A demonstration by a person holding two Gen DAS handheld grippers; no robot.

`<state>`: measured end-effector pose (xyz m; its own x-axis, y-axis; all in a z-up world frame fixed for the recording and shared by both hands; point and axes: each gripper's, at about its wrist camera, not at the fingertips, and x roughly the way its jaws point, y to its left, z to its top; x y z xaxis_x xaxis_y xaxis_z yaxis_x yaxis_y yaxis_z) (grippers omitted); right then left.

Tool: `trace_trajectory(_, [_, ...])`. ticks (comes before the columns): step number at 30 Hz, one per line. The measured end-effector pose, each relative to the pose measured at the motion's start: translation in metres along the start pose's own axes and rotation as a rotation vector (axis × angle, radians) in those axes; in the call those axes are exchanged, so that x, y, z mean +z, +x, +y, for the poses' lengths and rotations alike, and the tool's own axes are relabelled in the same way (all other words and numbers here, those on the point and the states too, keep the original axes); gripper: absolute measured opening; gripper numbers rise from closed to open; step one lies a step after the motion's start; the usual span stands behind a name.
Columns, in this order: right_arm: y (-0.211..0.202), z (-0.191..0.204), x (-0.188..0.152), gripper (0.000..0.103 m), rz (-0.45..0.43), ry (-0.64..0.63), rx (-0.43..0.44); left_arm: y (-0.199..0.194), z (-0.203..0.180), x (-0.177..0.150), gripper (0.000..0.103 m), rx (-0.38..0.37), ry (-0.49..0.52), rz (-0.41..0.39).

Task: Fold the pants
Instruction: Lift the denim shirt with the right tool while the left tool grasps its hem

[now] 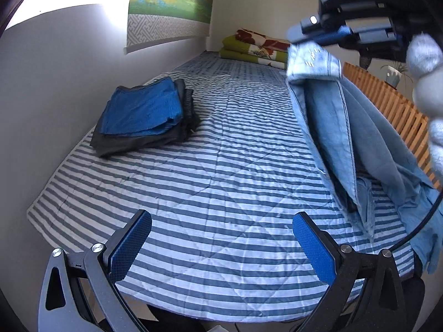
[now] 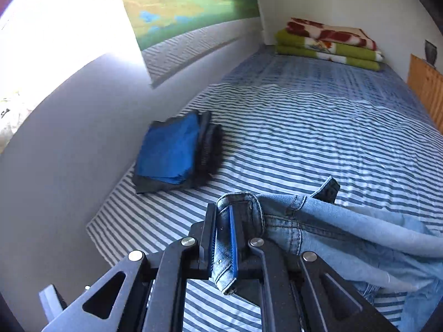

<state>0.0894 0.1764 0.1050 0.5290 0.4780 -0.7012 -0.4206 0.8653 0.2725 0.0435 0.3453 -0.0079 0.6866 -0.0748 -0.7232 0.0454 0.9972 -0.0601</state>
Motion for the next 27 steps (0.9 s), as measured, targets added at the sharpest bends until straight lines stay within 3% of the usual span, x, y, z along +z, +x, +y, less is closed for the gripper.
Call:
trace_trajectory(4, [0.016,0.057,0.015,0.009,0.068,-0.146,0.123,-0.003,0.021,0.000,0.103,0.024,-0.042,-0.008])
trace_trajectory(6, [0.024,0.061,0.012,0.015,0.110,-0.161,0.114,-0.004,0.028,-0.001,0.103,0.034,-0.050,-0.007])
trace_trajectory(8, [0.023,0.050,0.005,0.030,0.123,-0.161,0.112,-0.007,0.038,-0.003,0.103,0.042,-0.056,-0.010])
trace_trajectory(10, [0.014,0.017,-0.004,0.048,0.112,-0.113,0.096,-0.006,0.044,-0.003,0.103,0.044,-0.064,-0.005])
trace_trajectory(15, [0.002,-0.071,-0.038,0.049,0.134,0.011,-0.029,0.018,0.051,-0.005,0.103,-0.006,-0.060,0.048])
trace_trajectory(21, [0.017,-0.179,-0.125,0.050,0.320,0.144,-0.207,0.056,0.052,-0.010,0.102,-0.051,-0.096,0.127])
trace_trajectory(25, [0.021,-0.216,-0.163,0.050,0.349,0.123,-0.367,0.069,0.044,-0.005,0.102,-0.017,-0.034,0.130])
trace_trajectory(27, [0.021,-0.226,-0.173,0.050,0.362,0.151,-0.360,0.082,0.042,-0.002,0.100,-0.041,-0.022,0.160])
